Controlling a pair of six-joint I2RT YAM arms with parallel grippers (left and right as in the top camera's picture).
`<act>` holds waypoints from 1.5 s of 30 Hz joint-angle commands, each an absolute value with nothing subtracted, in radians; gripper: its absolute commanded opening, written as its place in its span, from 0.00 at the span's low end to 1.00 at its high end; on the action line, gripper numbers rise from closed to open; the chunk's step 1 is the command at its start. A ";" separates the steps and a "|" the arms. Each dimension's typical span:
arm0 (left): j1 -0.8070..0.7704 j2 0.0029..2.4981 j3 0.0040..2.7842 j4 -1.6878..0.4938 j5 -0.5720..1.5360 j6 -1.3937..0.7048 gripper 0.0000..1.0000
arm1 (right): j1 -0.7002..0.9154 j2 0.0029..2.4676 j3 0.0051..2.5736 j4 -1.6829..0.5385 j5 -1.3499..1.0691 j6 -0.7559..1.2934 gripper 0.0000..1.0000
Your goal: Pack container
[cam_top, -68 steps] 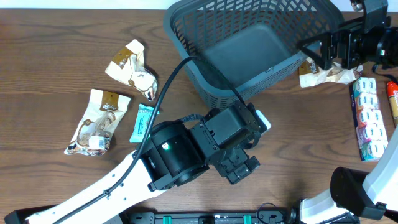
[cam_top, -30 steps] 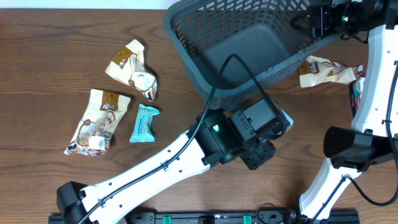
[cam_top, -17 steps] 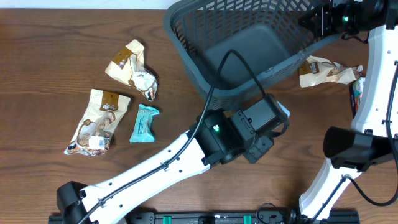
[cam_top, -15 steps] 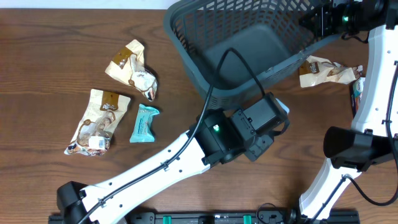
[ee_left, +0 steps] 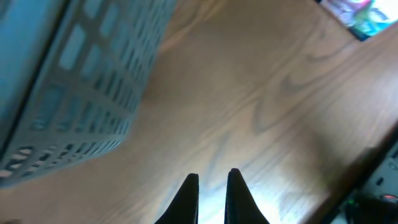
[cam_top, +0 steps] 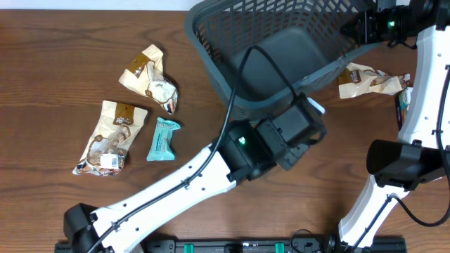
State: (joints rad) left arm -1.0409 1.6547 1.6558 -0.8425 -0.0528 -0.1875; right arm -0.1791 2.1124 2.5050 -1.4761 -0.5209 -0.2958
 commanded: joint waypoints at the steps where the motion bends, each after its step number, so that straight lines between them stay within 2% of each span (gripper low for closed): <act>1: -0.994 1.647 1.620 -0.843 -0.072 -0.200 0.06 | -0.186 2.121 2.474 -1.479 -0.508 -0.285 0.02; 14: -0.917 1.648 1.607 -0.814 -0.068 -0.189 0.06 | -0.189 2.121 2.326 -1.448 -0.504 -0.285 0.01; 29: -0.844 1.711 1.607 -0.802 -0.068 -0.173 0.06 | -0.179 2.121 2.318 -1.478 -0.559 -0.284 0.02; 45: -0.721 1.723 1.607 -0.794 -0.068 -0.150 0.06 | -0.079 2.121 2.318 -1.476 -0.566 -0.285 0.02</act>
State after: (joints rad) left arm -0.7353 1.7237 1.6104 -0.8024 -0.0528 -0.1665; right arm -0.1009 2.1139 2.3264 -1.4731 -0.5526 -0.2958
